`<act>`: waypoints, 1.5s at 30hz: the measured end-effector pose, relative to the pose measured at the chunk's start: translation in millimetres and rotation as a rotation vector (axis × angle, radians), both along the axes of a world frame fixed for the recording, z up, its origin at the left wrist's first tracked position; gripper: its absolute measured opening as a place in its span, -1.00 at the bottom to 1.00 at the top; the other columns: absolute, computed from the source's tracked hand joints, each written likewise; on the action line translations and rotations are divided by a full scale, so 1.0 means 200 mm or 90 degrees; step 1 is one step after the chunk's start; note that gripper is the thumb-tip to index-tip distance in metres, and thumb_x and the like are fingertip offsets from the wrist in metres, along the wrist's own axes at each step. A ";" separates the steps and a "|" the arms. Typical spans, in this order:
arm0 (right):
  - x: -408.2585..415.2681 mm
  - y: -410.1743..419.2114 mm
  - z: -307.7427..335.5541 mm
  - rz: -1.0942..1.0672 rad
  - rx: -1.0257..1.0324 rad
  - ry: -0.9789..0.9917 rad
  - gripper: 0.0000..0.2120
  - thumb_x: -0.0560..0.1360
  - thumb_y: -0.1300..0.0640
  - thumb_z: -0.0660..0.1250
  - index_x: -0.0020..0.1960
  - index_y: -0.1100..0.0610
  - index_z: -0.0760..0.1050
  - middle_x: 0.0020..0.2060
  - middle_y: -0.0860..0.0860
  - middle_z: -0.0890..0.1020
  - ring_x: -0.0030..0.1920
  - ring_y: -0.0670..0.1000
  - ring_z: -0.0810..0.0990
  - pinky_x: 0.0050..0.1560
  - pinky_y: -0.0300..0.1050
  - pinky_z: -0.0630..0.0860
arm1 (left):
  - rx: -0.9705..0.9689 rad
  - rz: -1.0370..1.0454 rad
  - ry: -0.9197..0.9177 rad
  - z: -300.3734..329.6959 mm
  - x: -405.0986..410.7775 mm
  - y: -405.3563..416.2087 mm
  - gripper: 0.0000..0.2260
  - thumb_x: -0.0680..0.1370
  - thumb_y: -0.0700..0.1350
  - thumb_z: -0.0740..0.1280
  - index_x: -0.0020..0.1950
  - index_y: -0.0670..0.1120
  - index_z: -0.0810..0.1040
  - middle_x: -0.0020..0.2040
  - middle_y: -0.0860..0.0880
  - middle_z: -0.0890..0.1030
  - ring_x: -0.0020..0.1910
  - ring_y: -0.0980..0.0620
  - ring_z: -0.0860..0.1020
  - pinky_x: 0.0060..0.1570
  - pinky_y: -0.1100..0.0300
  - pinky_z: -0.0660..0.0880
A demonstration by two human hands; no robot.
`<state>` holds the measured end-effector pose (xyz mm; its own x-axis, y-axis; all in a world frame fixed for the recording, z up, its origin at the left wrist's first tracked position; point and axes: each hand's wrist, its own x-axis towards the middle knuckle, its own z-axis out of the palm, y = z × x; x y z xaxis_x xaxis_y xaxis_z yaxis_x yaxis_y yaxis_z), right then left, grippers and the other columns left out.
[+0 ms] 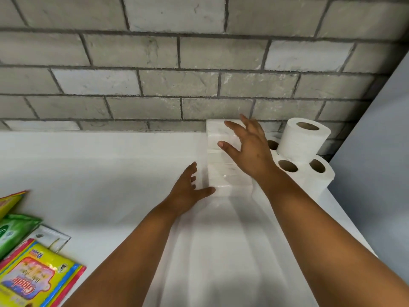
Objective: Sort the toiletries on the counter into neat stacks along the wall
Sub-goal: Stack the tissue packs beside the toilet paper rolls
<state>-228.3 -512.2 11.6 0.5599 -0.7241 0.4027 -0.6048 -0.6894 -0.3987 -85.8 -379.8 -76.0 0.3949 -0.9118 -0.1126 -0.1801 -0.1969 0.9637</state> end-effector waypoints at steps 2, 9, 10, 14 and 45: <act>0.02 0.10 -0.02 0.024 0.006 -0.019 -0.44 0.52 -0.24 0.25 0.47 -0.11 0.29 0.53 0.04 0.20 0.55 0.14 0.02 0.48 0.10 0.07 | -0.005 0.056 -0.005 0.04 0.02 0.07 -0.22 0.42 -0.01 0.52 0.54 0.02 0.19 0.47 0.02 0.34 0.37 0.01 0.38 0.34 0.05 0.40; 0.23 0.48 -0.09 0.142 0.113 -0.002 -0.44 0.52 -0.19 0.28 0.47 -0.06 0.29 0.48 -0.01 0.30 0.51 0.07 0.13 0.50 0.01 0.12 | 0.007 0.207 -0.032 0.17 0.16 0.44 -0.47 0.51 0.06 0.41 0.43 0.05 0.33 0.34 0.07 0.43 0.24 0.07 0.46 0.23 0.11 0.45; 0.26 0.54 -0.10 0.158 0.133 0.001 -0.44 0.52 -0.19 0.29 0.46 -0.06 0.29 0.47 -0.03 0.31 0.50 0.06 0.15 0.49 0.01 0.16 | 0.003 0.225 -0.033 0.18 0.19 0.50 -0.49 0.51 0.07 0.40 0.42 0.05 0.34 0.32 0.07 0.43 0.24 0.06 0.47 0.20 0.12 0.45; 0.44 0.80 -0.11 0.236 0.191 0.008 -0.45 0.50 -0.20 0.31 0.44 -0.10 0.31 0.43 -0.10 0.35 0.46 0.00 0.22 0.43 -0.01 0.27 | -0.035 0.329 -0.041 0.21 0.35 0.80 -0.55 0.53 0.04 0.39 0.38 0.03 0.37 0.27 0.06 0.45 0.21 0.05 0.50 0.02 0.21 0.41; 2.14 2.35 -0.28 0.443 0.347 0.081 -0.50 0.54 -0.07 0.33 0.42 0.05 0.35 0.31 0.00 0.51 0.29 0.02 0.48 0.18 -0.14 0.42 | 0.264 0.580 -0.259 0.00 1.73 2.59 -0.01 0.29 0.36 0.44 0.54 -0.11 0.15 0.47 -0.11 0.35 0.44 -0.13 0.32 0.33 -0.04 0.35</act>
